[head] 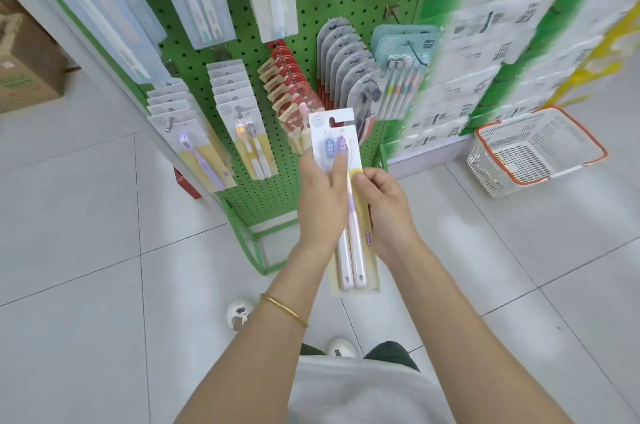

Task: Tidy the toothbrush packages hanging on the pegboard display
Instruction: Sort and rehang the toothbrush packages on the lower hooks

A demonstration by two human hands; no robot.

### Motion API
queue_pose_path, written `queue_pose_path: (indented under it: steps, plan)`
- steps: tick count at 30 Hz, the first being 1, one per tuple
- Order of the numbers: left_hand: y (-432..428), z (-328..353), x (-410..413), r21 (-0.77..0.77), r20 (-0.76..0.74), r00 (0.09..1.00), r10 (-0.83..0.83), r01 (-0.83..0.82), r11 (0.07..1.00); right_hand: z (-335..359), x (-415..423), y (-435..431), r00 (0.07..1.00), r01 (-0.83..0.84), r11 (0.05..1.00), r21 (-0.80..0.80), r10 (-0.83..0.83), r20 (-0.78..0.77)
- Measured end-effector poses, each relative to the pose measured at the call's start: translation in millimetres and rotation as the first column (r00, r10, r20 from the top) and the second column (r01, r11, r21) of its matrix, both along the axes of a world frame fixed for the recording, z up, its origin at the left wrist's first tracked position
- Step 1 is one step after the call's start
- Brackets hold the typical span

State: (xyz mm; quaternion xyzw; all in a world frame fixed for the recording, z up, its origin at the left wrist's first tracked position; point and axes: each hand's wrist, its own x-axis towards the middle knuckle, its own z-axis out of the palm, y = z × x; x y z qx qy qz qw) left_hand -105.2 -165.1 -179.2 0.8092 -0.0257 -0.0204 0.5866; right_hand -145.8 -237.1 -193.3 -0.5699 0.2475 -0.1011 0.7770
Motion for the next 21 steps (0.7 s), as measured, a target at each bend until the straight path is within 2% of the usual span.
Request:
queue_pose_path:
  steps: [2, 4, 9, 13, 18, 21]
  plan:
    - [-1, -5, -6, 0.128, 0.072, 0.992, -0.099, 0.089, 0.988, 3, 4, -6, 1.000, 0.031, 0.999, 0.029, -0.031, -0.003]
    - [1, -11, -13, 0.202, 0.083, 0.980, -0.178, 0.159, 0.966, 6, 7, -11, 0.999, 0.054, 0.997, 0.050, -0.053, -0.002]
    - [9, -12, -32, 0.321, 0.009, 0.923, -0.385, 0.362, 0.875, 4, 15, -29, 0.989, 0.146, 0.981, 0.126, -0.144, -0.019]
    - [15, -4, -32, 0.369, -0.065, 0.829, -0.555, 0.537, 0.759, 8, 21, -43, 0.964, 0.250, 0.926, 0.282, -0.265, 0.015]
    - [15, 9, -33, 0.563, -0.166, 0.767, -0.619, 0.590, 0.579, 13, 22, -47, 0.943, 0.314, 0.896, 0.314, -0.334, 0.009]
    - [13, 10, -32, 0.626, -0.177, 0.765, -0.619, 0.573, 0.529, 17, 22, -47, 0.933, 0.334, 0.885, 0.325, -0.359, 0.021]
